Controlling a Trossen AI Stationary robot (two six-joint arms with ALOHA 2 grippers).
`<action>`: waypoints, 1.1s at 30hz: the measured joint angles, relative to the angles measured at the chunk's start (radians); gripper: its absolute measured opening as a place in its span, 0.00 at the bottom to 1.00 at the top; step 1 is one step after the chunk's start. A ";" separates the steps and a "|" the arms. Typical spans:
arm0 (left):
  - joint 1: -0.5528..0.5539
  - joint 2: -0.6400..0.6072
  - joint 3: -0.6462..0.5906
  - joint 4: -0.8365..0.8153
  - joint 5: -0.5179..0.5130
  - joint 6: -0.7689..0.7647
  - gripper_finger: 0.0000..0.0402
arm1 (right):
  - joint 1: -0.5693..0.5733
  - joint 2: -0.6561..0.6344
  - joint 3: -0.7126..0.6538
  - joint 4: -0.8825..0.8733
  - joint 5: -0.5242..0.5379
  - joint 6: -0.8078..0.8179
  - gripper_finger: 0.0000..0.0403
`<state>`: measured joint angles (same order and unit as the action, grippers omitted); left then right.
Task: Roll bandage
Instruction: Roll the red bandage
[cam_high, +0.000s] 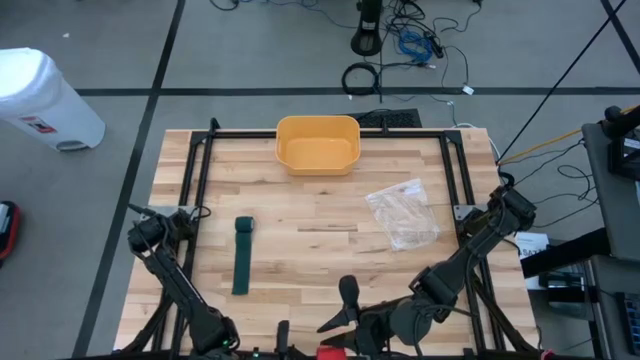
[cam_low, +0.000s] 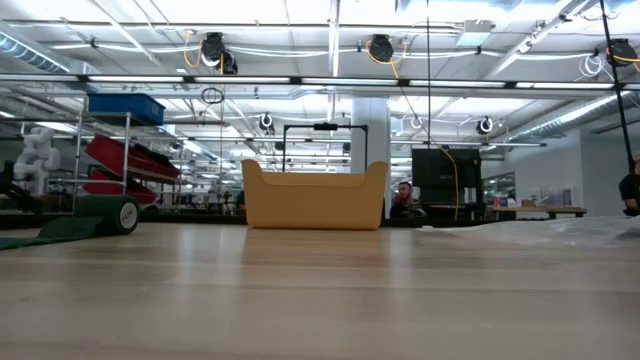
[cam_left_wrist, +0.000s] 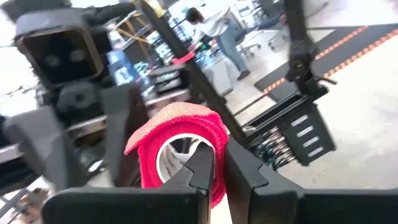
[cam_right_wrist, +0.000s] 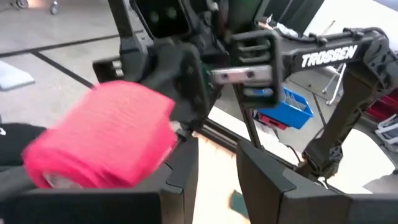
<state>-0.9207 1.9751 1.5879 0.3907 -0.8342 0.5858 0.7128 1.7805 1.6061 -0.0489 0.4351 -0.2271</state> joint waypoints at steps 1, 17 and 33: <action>-0.001 0.000 0.000 -0.001 0.015 0.000 0.07 | 0.000 -0.003 0.000 -0.007 0.000 0.001 0.23; -0.009 0.000 0.000 -0.007 0.051 0.006 0.07 | 0.107 -0.072 0.000 -0.024 0.136 -0.072 0.23; -0.051 0.000 0.126 0.052 0.124 0.138 0.07 | 0.226 -0.085 0.000 -0.030 0.383 -0.183 0.26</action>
<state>-0.9713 1.9751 1.7139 0.4432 -0.7097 0.7238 0.9384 1.6958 1.6062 -0.0792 0.8183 -0.4103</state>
